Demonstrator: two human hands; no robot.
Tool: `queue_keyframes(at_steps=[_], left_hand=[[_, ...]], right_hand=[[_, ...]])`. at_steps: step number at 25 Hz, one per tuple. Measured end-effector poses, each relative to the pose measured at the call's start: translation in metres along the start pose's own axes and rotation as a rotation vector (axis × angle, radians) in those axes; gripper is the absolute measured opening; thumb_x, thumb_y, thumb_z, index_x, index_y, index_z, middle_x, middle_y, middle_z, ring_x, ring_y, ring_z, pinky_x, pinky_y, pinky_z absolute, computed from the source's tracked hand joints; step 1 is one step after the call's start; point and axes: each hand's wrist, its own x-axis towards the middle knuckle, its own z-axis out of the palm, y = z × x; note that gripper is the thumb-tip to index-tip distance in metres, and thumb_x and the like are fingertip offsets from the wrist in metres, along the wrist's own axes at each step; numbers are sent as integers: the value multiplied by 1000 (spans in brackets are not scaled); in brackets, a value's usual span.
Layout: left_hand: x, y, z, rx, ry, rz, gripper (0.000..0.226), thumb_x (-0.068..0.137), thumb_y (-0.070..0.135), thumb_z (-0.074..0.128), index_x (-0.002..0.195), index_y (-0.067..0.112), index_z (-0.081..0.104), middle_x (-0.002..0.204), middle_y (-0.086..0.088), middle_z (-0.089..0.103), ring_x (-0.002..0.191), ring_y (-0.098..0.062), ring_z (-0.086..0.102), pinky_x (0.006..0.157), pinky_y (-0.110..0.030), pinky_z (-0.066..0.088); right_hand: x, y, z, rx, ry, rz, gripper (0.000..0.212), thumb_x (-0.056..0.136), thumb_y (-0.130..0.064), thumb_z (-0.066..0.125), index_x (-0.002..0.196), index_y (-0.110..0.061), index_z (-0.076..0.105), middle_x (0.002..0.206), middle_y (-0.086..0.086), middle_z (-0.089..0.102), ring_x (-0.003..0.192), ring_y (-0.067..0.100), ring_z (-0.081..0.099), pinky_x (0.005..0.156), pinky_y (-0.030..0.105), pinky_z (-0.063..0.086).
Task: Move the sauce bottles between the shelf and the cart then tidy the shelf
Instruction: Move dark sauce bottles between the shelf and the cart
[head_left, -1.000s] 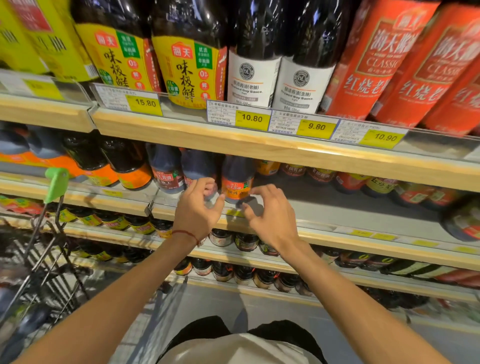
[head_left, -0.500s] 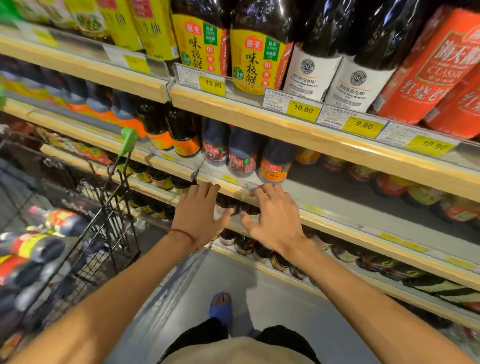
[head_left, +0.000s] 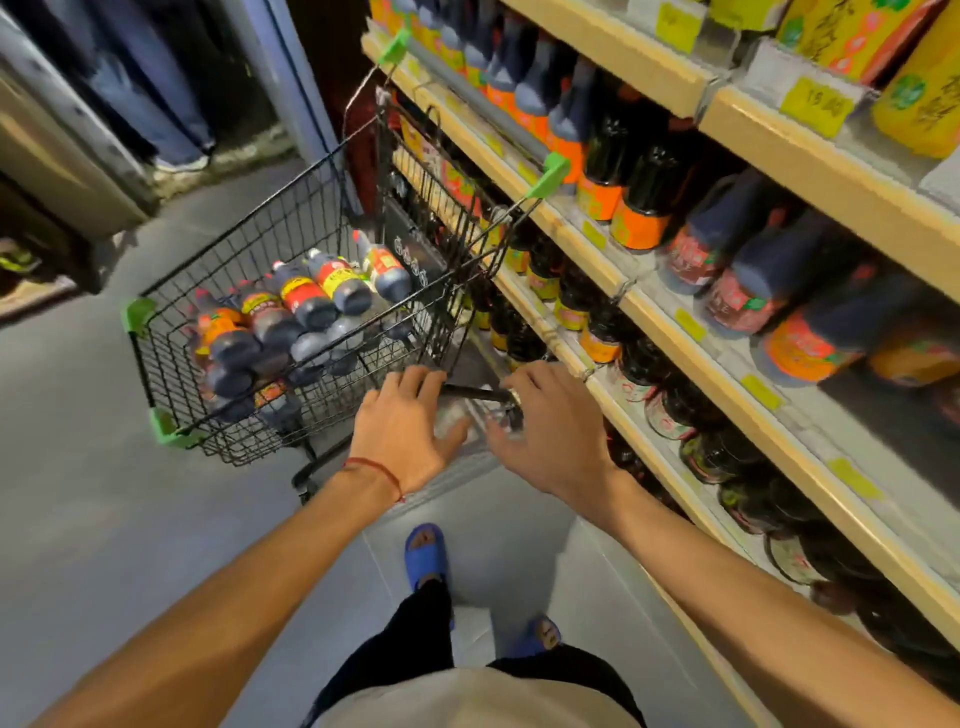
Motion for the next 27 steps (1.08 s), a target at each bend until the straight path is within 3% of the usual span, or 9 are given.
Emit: queue_keyframes(at_steps=[9,15,27], left_hand=[[-1,-183,6,-23,28,-280,65,88,68,35,131,21,48,123,-3,52,106,-27,51,83,-42,48],[2,-293,14,-40,-12,-400,62,88,69,36,124,20,50,116,-3,52,101,-26,53,77,-41,51],[79,-418,57,-204,-97,-693,54,88,64,39,121,22,47,117,-2,54,105,-23,55,87,-42,52]], right_hand=[[120,-141,77,90,27,-184,47,80,-50,57,106,-12,70,102,3,66,101,27,62,82,44,56],[187,-210,124,106,-96,-181,46,83,-49,65,113,-15,68,109,2,62,108,26,57,86,43,53],[360,-251,215,192,-315,-214,37,85,-45,67,109,-17,67,107,1,61,103,26,56,76,36,47]])
